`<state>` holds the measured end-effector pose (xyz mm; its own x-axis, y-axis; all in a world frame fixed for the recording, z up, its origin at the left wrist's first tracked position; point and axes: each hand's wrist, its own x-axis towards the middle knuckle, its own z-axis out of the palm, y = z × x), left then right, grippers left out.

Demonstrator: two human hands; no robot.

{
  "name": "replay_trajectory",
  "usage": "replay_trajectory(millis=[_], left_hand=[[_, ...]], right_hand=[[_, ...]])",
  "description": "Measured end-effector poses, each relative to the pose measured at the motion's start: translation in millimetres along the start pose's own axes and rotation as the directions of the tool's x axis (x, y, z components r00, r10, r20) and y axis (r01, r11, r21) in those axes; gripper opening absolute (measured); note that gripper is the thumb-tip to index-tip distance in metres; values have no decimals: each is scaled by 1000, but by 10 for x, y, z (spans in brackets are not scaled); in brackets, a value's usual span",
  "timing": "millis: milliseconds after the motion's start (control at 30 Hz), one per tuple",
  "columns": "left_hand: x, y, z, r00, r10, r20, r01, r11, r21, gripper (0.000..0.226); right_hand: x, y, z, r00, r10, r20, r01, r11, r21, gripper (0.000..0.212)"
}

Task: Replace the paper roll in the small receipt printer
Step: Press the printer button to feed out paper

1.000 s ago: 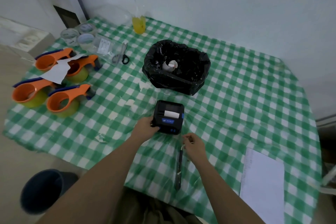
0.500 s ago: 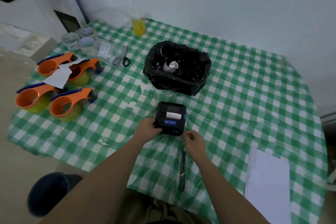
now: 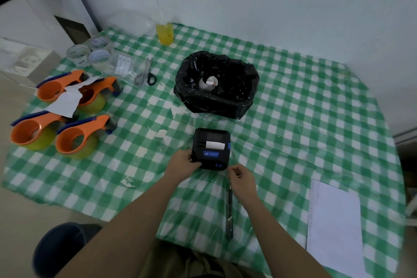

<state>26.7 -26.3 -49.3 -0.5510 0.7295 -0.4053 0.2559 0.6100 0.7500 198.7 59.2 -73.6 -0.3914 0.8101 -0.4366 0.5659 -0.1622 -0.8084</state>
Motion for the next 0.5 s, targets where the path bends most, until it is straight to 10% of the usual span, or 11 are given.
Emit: replay_trajectory(millis=[500], left_hand=[[11,-21,-9,1000,-21,12,21,1000,8,32]], right_hand=[[-7,-28,27,1000,14,-14,-14,1000,-15,13]])
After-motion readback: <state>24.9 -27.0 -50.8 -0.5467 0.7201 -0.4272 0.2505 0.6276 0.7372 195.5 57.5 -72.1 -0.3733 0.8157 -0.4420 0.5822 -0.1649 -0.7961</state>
